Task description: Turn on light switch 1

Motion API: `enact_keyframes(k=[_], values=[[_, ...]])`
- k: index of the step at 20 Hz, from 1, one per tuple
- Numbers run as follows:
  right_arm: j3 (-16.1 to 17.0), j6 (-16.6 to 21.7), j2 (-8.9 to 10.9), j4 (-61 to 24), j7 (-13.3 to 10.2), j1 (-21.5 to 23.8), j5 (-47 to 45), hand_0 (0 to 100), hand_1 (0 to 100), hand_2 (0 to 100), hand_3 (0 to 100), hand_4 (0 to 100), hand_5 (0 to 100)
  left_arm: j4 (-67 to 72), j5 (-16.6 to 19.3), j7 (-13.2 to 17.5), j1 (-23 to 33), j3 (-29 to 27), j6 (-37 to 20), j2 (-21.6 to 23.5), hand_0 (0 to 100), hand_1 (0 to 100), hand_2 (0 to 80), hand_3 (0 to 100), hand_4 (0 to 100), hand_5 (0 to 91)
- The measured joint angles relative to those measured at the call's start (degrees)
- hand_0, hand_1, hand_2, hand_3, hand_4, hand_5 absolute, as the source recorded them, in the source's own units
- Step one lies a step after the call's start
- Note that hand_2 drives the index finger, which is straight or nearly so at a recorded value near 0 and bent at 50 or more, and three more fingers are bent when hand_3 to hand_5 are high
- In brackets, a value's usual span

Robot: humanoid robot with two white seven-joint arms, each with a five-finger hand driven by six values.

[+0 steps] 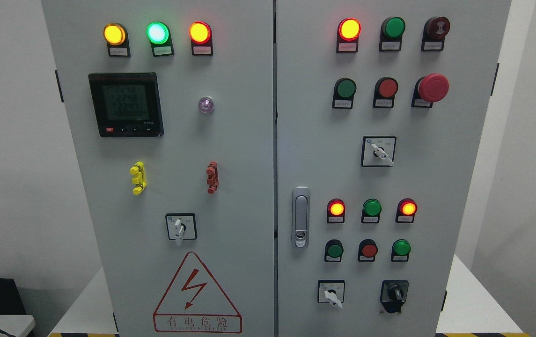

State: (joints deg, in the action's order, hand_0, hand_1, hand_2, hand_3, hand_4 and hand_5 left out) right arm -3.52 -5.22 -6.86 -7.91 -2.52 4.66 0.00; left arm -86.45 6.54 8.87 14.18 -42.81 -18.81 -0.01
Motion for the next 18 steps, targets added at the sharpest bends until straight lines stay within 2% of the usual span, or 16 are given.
enact_keyframes(k=[4, 12, 18], values=[[0.0, 0.0, 0.0, 0.0, 0.0, 0.0, 0.0, 12, 39, 0, 0, 0, 0, -6.9, -0.2, 0.2, -2.4, 1.7, 0.0, 0.0, 24, 18, 40.6, 57, 63, 49.5], [0.0, 0.0, 0.0, 0.0, 0.0, 0.0, 0.0, 12, 39, 0, 0, 0, 0, -16.2, 0.2, -0.2, -7.1, 9.2, 0.3, 0.0, 17, 21, 41.7, 58, 64, 51.3], [0.0, 0.0, 0.0, 0.0, 0.0, 0.0, 0.0, 12, 39, 0, 0, 0, 0, -20.2, 2.6, -3.7, -12.8, 16.1, 5.6, 0.0, 16, 21, 43.4, 61, 67, 53.9]])
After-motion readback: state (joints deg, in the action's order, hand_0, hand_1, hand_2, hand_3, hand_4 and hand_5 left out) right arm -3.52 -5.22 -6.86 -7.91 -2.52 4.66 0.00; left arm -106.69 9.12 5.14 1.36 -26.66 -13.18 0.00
